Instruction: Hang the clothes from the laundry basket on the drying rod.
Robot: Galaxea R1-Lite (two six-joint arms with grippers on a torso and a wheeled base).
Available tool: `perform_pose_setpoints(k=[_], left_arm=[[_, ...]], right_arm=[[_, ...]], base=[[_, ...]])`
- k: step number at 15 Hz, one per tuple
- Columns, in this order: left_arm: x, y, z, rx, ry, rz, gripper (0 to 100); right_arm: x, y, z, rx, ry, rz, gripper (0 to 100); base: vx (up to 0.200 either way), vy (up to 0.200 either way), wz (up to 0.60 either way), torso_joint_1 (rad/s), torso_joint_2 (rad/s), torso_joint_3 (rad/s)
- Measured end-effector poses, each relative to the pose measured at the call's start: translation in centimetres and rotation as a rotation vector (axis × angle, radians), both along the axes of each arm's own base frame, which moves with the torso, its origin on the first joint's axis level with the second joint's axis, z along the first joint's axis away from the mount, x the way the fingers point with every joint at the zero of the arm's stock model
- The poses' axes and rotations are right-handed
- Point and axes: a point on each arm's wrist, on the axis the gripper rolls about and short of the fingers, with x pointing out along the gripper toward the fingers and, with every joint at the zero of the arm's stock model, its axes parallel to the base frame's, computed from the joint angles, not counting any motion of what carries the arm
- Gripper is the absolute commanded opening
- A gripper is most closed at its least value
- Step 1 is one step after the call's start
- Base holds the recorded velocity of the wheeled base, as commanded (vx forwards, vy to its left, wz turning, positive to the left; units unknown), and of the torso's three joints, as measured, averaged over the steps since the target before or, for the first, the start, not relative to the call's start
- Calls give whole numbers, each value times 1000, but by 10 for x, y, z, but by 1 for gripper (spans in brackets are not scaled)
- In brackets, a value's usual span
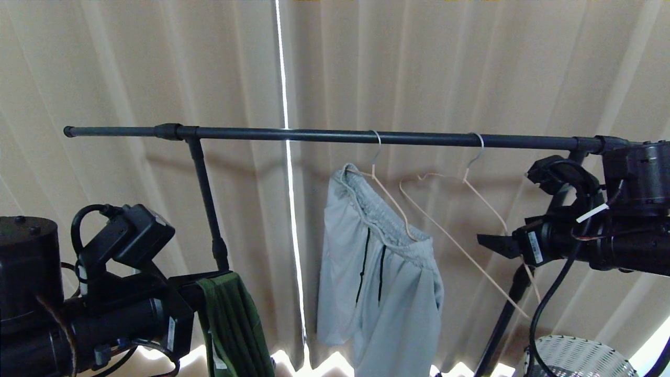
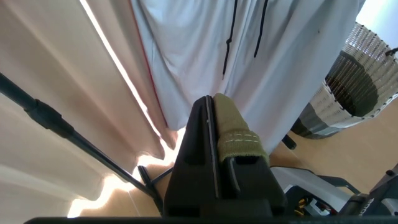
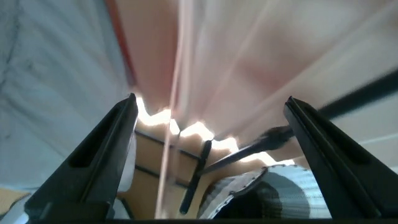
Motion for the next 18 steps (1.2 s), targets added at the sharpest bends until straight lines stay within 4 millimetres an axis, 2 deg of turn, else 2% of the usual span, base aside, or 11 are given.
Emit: perform_pose_setpoints(k=[11,12,18], left_arm=[[-4,2,1,0,-15,-4,0],[-4,2,1,1,-13,-4,0],[-4,2,1,2,-13,-3,0]], right_arm=[[21,10,-16,-2,25,18,100],[22,10,-17,-2,29,17,0],[22,9,-19,33,41,-13,0]], base=[[0,0,0,0,0,0],[0,0,0,0,0,0],[0,0,0,0,0,0]])
